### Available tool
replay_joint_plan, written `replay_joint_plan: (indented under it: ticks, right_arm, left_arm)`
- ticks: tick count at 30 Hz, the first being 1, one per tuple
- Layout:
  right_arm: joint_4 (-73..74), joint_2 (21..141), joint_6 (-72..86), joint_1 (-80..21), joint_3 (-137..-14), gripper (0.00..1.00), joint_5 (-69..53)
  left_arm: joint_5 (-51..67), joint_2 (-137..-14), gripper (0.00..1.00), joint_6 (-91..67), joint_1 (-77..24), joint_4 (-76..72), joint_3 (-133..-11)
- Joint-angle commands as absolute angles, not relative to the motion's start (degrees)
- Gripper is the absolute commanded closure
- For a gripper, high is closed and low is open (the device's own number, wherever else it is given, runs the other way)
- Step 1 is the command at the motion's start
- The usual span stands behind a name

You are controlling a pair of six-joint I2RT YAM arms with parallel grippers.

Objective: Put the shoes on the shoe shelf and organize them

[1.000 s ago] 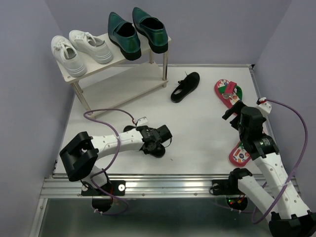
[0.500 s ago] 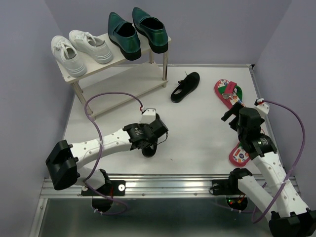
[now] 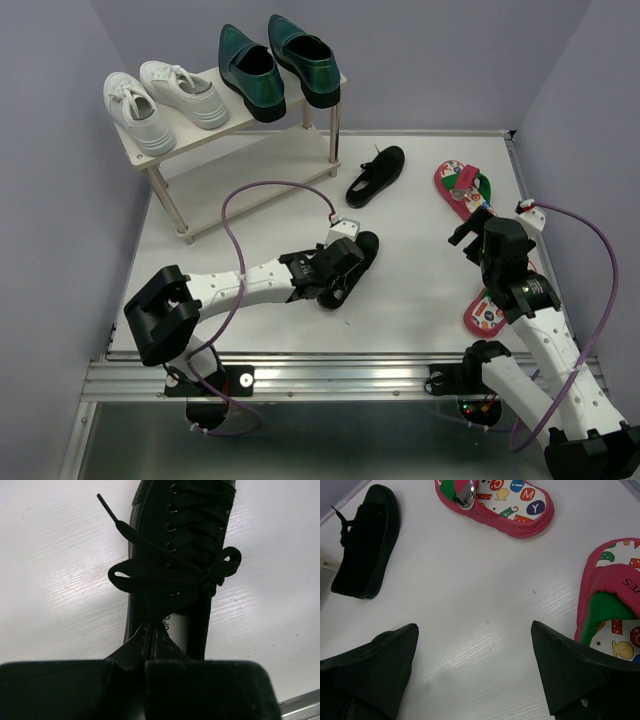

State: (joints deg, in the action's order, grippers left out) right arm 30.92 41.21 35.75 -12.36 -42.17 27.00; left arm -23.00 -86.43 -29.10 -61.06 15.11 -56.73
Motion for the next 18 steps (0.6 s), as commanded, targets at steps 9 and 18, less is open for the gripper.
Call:
replay_joint_plan:
  ticks: [9,18]
  right_arm:
    - [28.83,40.25,34.80,-12.22,-42.54,0.00,28.91]
    - [28.48,40.08,34.54,-12.22,-41.75,0.00,29.09]
  left_arm:
    - [-21.09,-93.87,0.40,-31.38,-61.96,9.58,-61.35]
    - [-24.26,-90.89,0.16,-33.13,-63.81,18.80,-63.81]
